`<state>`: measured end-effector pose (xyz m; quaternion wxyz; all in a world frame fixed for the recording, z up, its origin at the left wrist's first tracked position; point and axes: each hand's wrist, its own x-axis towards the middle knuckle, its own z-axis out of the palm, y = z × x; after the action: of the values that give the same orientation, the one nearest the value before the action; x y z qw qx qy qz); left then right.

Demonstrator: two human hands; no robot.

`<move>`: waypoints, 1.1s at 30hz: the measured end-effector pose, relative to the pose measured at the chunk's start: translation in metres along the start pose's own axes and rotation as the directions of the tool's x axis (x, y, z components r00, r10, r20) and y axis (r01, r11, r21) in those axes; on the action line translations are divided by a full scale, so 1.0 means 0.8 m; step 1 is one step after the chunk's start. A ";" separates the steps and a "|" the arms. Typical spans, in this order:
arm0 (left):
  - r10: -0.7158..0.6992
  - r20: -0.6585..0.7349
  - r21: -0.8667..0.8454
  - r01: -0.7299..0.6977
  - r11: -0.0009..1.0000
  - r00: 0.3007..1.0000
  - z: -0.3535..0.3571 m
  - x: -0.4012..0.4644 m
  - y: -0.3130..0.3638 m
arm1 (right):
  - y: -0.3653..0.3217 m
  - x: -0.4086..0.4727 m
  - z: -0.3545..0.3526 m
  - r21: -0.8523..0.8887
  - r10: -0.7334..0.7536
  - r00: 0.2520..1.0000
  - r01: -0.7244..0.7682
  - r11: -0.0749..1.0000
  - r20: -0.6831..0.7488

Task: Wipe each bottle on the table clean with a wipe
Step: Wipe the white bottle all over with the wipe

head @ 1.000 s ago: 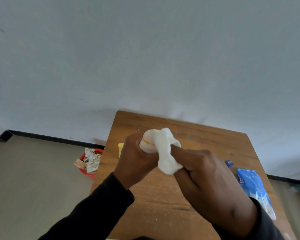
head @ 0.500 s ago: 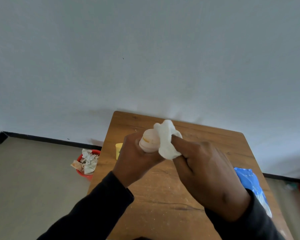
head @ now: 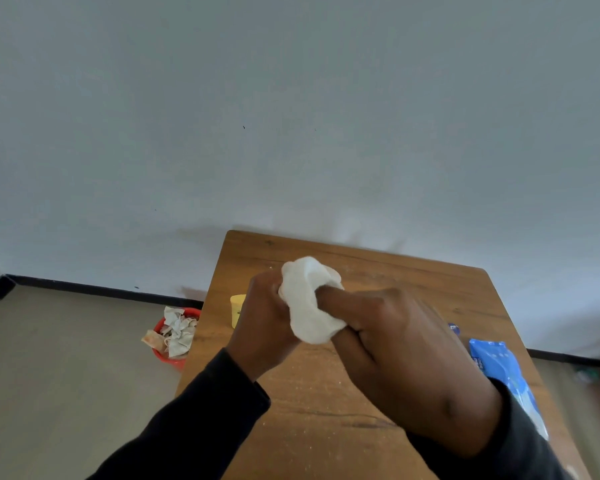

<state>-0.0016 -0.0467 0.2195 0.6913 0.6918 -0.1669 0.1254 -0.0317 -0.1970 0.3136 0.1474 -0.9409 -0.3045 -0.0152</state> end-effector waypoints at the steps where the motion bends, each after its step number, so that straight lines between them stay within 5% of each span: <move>1: 0.006 -0.003 0.005 -0.006 1.000 1.000 0.000 0.000 -0.002 | 0.003 0.004 0.001 -0.029 0.022 0.999 -0.023 0.999 -0.026; 4: -0.064 -0.048 -0.030 0.063 0.998 0.997 -0.001 -0.001 -0.007 | 0.016 0.004 -0.001 -0.086 0.135 0.989 -0.141 0.986 -0.063; 21: -0.069 -0.025 -0.030 0.068 0.997 0.997 0.015 -0.001 -0.016 | 0.027 -0.007 0.012 0.029 0.027 0.999 -0.026 0.999 -0.047; 27: -0.240 -0.055 -0.009 0.240 0.971 0.969 0.022 0.006 -0.020 | 0.085 -0.009 0.016 -0.046 0.252 0.968 -0.252 0.967 -0.006; 33: -0.335 0.010 -0.048 0.335 0.941 0.942 0.038 0.030 -0.037 | 0.117 -0.016 0.035 0.312 0.384 0.923 -0.359 0.880 -0.022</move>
<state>0.0303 -0.0784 0.2018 0.7190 0.6931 -0.0506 0.0013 0.0102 -0.2683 0.2603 0.3019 -0.9467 -0.1105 0.0208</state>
